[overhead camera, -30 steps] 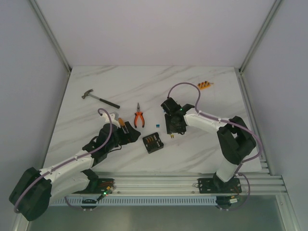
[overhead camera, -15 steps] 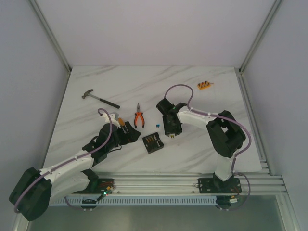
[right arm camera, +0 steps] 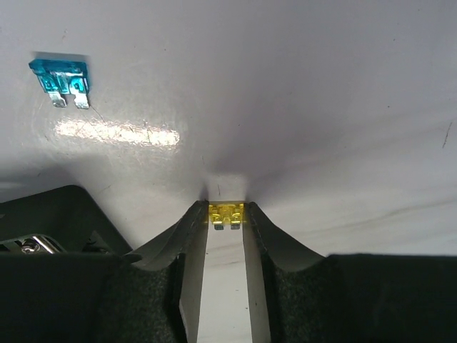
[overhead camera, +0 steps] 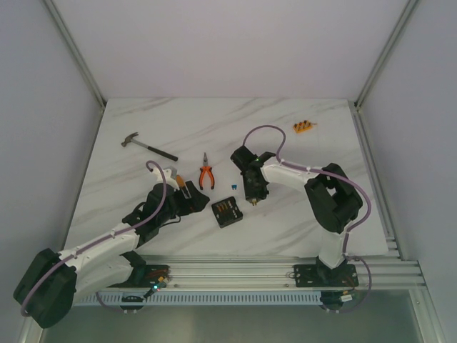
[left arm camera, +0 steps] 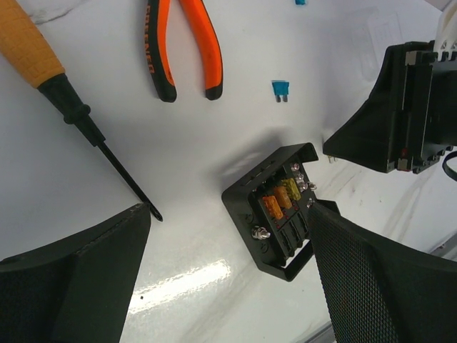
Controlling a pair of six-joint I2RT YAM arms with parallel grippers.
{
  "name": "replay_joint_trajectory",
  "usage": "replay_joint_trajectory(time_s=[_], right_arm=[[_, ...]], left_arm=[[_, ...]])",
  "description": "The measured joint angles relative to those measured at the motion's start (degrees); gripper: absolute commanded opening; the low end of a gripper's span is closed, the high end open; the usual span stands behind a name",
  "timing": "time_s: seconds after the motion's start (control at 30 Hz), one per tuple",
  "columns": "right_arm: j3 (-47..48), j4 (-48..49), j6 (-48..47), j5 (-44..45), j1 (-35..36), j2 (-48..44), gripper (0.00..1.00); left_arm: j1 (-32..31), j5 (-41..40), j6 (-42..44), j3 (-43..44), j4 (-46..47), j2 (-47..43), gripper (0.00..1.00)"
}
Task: Snap on the fuse box
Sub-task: Pick up the fuse from the center of the board.
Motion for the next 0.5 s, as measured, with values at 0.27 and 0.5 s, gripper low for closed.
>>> replay_joint_trajectory(time_s=[0.27, 0.5], right_arm=[[-0.9, 0.5, 0.5, 0.4, 0.1, -1.2, 0.25], [-1.4, 1.2, 2.1, 1.3, 0.9, -8.7, 0.26]], left_arm=[[0.0, 3.7, -0.3, 0.0, 2.1, 0.6, 1.00], [-1.0, 6.4, -1.7, 0.0, 10.0, 2.9, 0.96]])
